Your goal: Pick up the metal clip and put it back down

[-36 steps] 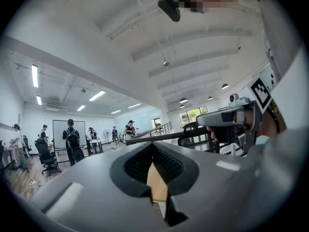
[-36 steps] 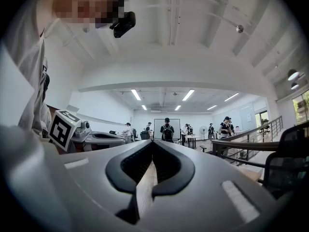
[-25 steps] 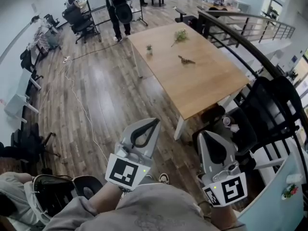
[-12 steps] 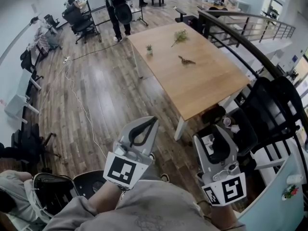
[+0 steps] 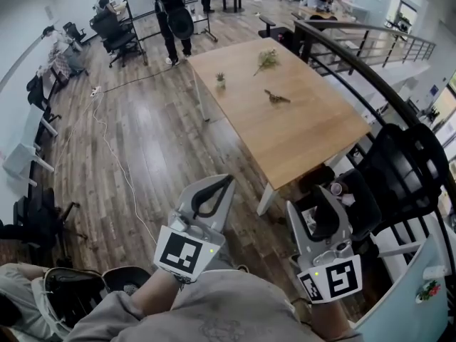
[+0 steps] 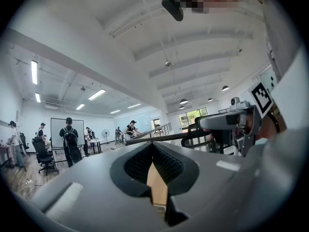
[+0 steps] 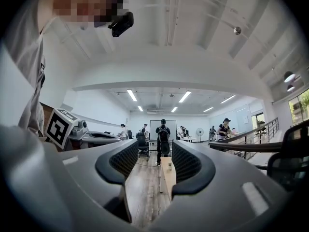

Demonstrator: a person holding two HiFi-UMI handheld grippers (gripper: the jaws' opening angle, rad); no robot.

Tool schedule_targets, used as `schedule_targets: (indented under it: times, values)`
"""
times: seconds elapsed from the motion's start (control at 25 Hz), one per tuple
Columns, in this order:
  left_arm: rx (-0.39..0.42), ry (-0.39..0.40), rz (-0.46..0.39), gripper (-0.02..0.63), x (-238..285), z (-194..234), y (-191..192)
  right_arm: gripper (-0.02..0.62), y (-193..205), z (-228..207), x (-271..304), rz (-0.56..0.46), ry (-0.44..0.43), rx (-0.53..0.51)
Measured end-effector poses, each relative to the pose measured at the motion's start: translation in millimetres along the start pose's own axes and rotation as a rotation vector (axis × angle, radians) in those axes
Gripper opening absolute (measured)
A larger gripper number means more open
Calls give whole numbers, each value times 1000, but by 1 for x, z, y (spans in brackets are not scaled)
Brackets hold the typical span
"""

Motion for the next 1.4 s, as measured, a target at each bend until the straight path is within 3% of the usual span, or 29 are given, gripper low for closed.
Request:
schedule_targets:
  times: [0.28, 0.6, 0.88, 1.04, 1.4]
  values:
    - [-23, -1, 17, 2, 39, 63, 12, 201, 10, -12, 75, 30, -2, -3]
    - [-48, 7, 30, 0, 100, 165, 26, 201, 24, -32, 193, 86, 30, -11]
    - [-43, 49, 42, 2, 150, 259, 35, 201, 43, -43, 297, 159, 90, -21]
    - [12, 81, 23, 1, 177, 310, 41, 201, 57, -51, 353, 207, 119, -27]
    - [-13, 121, 66, 2, 215, 381, 69, 201, 85, -69, 431, 291, 190, -36]
Point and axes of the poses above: the fingertips, and each gripper's own axes: x forward along the fingers, z to its left, y out of its underside, the point moved 5 cm from there along -x, backward along the fingers, and after that the axes turned 1 degree about z, right-handed, at the moved point
